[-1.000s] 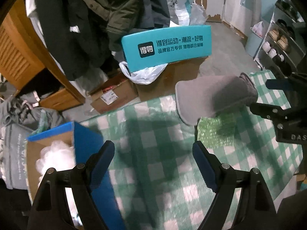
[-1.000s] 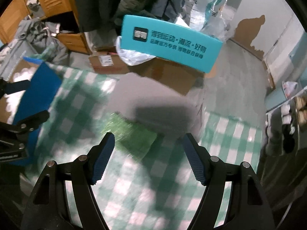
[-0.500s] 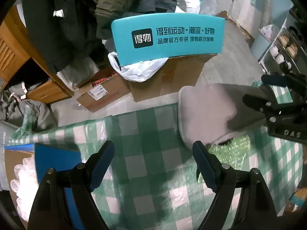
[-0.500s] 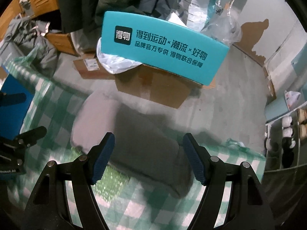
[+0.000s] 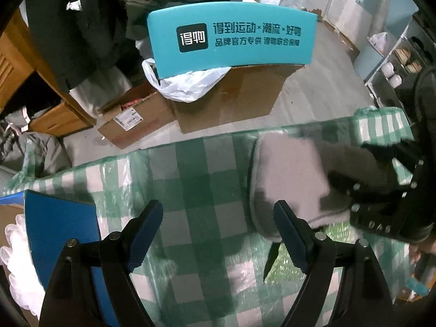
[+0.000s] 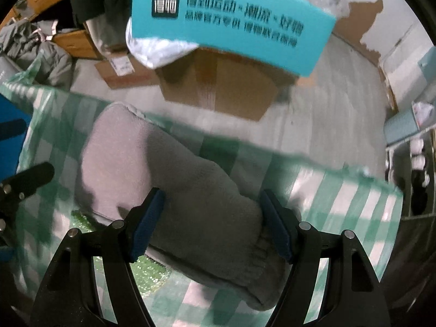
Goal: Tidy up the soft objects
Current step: 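Grasp the grey mitt with the right gripper while the left tool approaches the green scrubber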
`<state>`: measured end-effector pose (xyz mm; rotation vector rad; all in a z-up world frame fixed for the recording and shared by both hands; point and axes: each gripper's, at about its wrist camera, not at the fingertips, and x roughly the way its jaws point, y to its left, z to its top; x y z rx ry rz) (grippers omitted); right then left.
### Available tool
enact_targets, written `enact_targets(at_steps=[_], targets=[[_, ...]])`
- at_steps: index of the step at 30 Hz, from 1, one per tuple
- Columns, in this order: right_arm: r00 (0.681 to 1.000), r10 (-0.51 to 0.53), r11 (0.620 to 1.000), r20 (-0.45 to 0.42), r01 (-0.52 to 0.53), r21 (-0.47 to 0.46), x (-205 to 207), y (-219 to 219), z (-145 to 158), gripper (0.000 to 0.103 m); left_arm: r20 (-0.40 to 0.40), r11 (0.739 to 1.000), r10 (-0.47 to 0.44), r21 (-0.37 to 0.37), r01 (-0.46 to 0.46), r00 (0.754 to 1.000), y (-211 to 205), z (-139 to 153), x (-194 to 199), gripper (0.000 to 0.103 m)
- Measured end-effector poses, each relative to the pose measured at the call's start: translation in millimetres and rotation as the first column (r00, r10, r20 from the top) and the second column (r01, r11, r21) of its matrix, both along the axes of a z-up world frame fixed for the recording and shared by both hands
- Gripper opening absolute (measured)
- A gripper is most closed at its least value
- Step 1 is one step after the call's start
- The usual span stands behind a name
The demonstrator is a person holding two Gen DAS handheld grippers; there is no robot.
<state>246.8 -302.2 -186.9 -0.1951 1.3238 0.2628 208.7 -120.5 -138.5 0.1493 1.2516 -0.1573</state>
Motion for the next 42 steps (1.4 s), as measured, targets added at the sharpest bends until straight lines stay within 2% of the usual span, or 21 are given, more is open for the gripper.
enact_targets(at_steps=[6,11,16,22,25,27,31,35,38,42], targets=[[0.974,-0.179,0.983,-0.136,0.182,0.012,-35,-15,-11,0.074,-0.005,1.0,-0.017,0.01,0.017,1.0,1,1,-18,0.085],[0.925,-0.328,0.937,-0.193,0.344,0.054,-68,-35,-11,0.074,-0.011,0.999,-0.03,0.02,0.03,0.999,1,1,-38,0.085],[0.92,-0.345,0.932,-0.185,0.359,0.047,-98,-36,-6,0.074,-0.008,0.996,-0.066,0.052,0.067,0.998,-2,1,-62,0.085],[0.92,-0.352,0.93,-0.174,0.364,0.04,-122,-41,-2,0.074,-0.049,0.998,-0.051,0.044,0.053,0.997,2,-4,-88,0.085],[0.948,-0.296,0.954,-0.113,0.3,0.018,-130,-40,7,0.074,-0.06,0.997,-0.048,0.062,0.052,0.997,3,-6,-101,0.085],[0.973,-0.225,0.974,-0.048,0.225,0.0,-138,-35,19,0.075,-0.062,0.997,-0.042,0.066,0.046,0.997,4,-8,-110,0.085],[0.998,-0.058,0.998,-0.004,0.058,-0.04,-150,-21,31,0.077,-0.074,0.998,-0.037,0.042,0.041,0.997,8,-8,-128,0.085],[0.99,0.139,0.985,0.017,-0.136,-0.109,-159,-8,31,0.077,-0.062,0.999,-0.051,0.006,0.052,0.997,3,-3,-143,0.085],[0.982,0.189,0.978,0.006,-0.188,-0.086,-161,-10,29,0.077,-0.065,0.998,-0.069,-0.012,0.069,0.995,-5,-6,-147,0.085],[0.979,0.201,0.978,-0.028,-0.202,-0.043,-160,-13,25,0.077,-0.105,0.994,-0.095,-0.067,0.088,0.99,-15,-13,-152,0.085]])
